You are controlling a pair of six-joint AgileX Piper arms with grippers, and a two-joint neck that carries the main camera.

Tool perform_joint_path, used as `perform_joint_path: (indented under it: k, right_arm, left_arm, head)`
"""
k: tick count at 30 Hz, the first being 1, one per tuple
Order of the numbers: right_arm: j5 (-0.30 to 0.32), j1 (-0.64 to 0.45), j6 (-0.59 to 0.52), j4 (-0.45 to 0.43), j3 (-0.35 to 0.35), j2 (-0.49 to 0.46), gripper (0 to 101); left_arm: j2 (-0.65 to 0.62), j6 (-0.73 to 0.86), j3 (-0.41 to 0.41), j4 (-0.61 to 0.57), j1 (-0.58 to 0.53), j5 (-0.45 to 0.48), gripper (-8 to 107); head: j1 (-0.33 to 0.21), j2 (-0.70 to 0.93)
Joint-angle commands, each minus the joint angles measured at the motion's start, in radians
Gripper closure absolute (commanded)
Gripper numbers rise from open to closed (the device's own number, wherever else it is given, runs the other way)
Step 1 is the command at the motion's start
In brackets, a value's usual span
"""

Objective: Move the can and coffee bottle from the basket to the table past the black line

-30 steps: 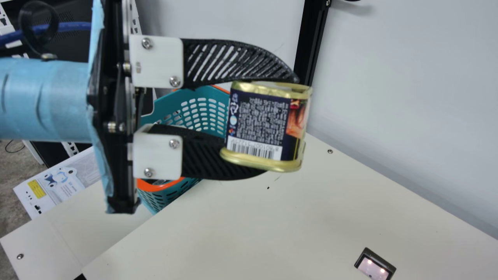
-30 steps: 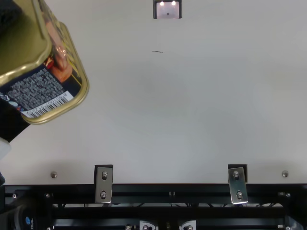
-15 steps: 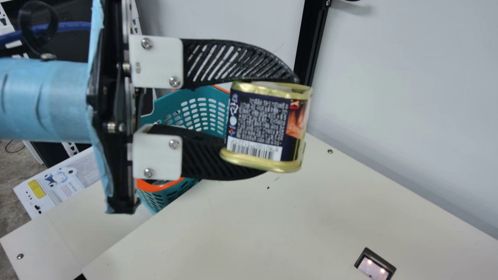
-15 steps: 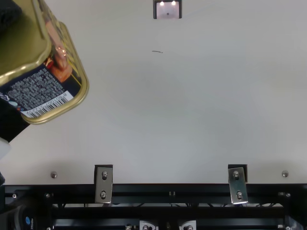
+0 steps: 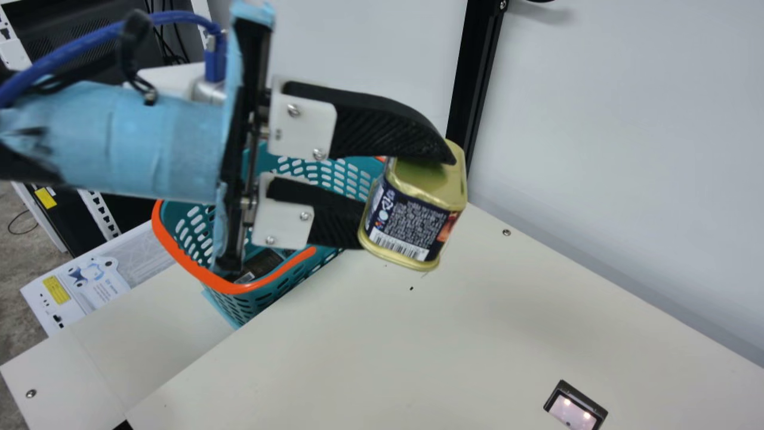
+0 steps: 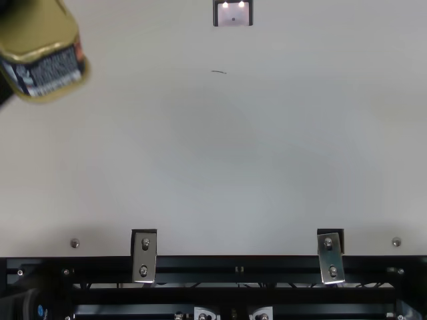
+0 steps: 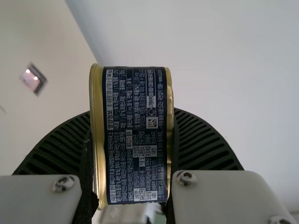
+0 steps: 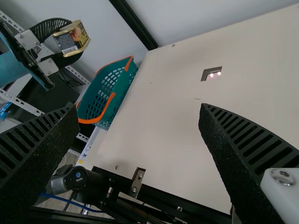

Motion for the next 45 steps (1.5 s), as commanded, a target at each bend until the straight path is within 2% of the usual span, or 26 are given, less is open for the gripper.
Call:
perform_joint_path:
  k: [1,7,15,16,20,32,39,45]
  right_arm:
    - [0.0,0.0,0.0,0.0,0.0,0.0,0]
    - [0.0,0.0,0.0,0.0,0.0,0.0,0]
    - [0.0,0.0,0.0,0.0,0.0,0.0,0]
    - [0.0,0.0,0.0,0.0,0.0,0.0,0]
    - [0.0,0.0,0.0,0.0,0.0,0.0,0]
    - [0.0,0.0,0.0,0.0,0.0,0.0,0]
    - [0.0,0.0,0.0,0.0,0.0,0.0,0]
    - [0.0,0.0,0.0,0.0,0.0,0.0,0]
  left_arm:
    - [0.027,0.129,-0.009,0.136,-0.065,-0.121,89]
    - [0.079,0.257,-0.021,0.267,-0.17,-0.301,89]
    - [0.092,0.386,0.013,0.329,-0.271,-0.469,89]
    - [0.092,0.358,0.007,0.324,-0.254,-0.419,89]
    - [0.092,0.387,0.013,0.323,-0.271,-0.47,89]
    - [0.092,0.387,0.013,0.323,-0.271,-0.468,89]
    - [0.092,0.387,0.013,0.323,-0.271,-0.468,89]
    - [0.092,0.387,0.013,0.323,-0.271,-0.468,89]
  head:
    - [-0.019,0.022]
    - [0.004,-0.053]
    - [0.017,-0.264]
    - [0.019,-0.289]
    - [0.034,-0.369]
    - [0.096,-0.561]
    - [0.166,-0.638]
    - [0.166,-0.638]
